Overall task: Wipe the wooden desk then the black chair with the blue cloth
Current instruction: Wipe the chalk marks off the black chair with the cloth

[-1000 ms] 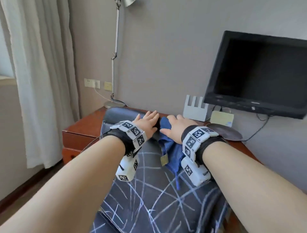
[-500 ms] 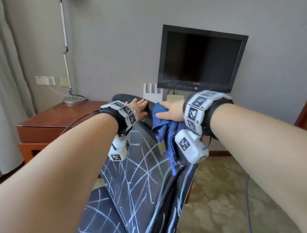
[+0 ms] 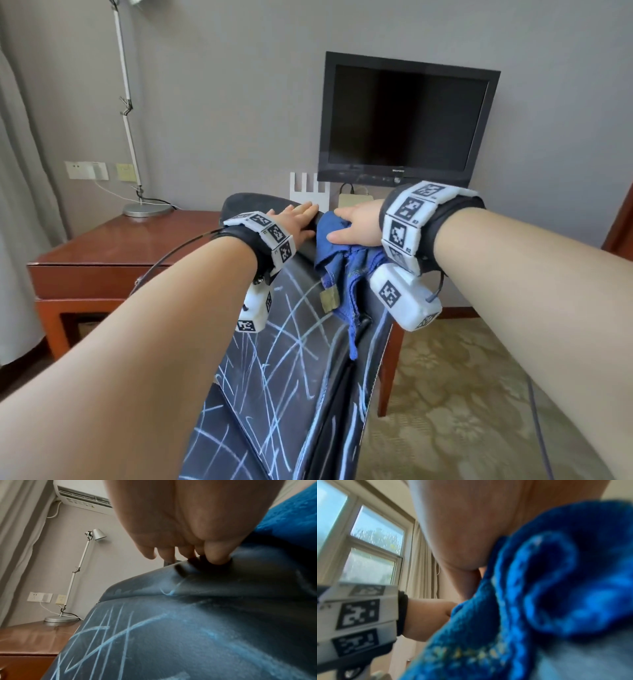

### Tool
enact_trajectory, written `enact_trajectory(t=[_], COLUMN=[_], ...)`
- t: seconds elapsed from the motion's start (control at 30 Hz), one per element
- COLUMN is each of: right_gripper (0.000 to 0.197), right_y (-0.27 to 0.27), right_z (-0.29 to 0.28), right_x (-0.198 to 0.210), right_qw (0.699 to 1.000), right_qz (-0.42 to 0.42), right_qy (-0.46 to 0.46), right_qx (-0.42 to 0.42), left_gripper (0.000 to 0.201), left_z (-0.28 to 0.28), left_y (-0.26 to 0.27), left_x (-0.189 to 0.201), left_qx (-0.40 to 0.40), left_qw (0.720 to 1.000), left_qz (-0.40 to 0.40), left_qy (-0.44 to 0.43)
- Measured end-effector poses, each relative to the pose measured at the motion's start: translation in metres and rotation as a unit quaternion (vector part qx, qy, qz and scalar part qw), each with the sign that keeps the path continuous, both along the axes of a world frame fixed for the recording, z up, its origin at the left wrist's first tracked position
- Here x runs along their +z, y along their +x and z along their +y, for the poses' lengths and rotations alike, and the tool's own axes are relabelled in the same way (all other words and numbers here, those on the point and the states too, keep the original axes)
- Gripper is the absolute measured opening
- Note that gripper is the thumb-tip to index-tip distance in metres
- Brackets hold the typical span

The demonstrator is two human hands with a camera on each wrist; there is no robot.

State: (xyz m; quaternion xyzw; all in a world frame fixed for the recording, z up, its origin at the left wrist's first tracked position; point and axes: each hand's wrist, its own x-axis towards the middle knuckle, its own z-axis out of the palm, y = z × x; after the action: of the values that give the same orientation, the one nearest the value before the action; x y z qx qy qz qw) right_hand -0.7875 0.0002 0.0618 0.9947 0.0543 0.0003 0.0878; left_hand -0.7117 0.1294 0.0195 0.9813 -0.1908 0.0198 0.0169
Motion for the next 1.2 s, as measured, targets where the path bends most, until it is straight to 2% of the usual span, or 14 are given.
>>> enact_trajectory(t=[0.13,0.3,0.43,0.53,0.7,0.83,0.97,1.2], right_gripper=[0.057,0.048,0.049,0.055,0.060,0.061,0.058,0.050], right_y=[0.006,0.018,0.031,0.045,0.080,0.114,0.138,0.145], right_z=[0.017,0.026,0.033,0.024,0.027,0.036,0.042,0.022], right_x=[-0.005,-0.013,-0.025,-0.027,-0.027,-0.033,-0.035,-0.045], right_qw=[0.999,0.999,0.997,0.996,0.997,0.996,0.994,0.986], right_qz=[-0.024,-0.032,-0.051,-0.043,-0.051,-0.080,-0.087,-0.108], right_qy=[-0.031,-0.006,-0.020,0.017,0.024,0.033,0.052,0.126], right_qx=[-0.004,-0.021,-0.055,-0.073,-0.045,0.006,0.036,-0.016], left_gripper=[0.058,0.060,0.062,0.066,0.076,0.087,0.092,0.085], left_z=[0.005,0.017,0.023,0.032,0.045,0.056,0.070,0.100], left_y=[0.012,0.020,0.027,0.035,0.053,0.077,0.106,0.132], left_x=[-0.003,-0.001,-0.006,-0.018,-0.017,-0.009,-0.005,-0.018], left_qx=[0.022,0.023,-0.001,0.001,0.014,0.045,0.056,-0.002], left_qw=[1.000,1.000,0.999,0.998,0.997,0.994,0.995,0.990], left_qz=[-0.018,-0.017,-0.032,-0.049,-0.072,-0.096,-0.080,-0.136], left_qy=[0.007,0.007,0.022,0.036,0.008,0.020,0.035,-0.031])
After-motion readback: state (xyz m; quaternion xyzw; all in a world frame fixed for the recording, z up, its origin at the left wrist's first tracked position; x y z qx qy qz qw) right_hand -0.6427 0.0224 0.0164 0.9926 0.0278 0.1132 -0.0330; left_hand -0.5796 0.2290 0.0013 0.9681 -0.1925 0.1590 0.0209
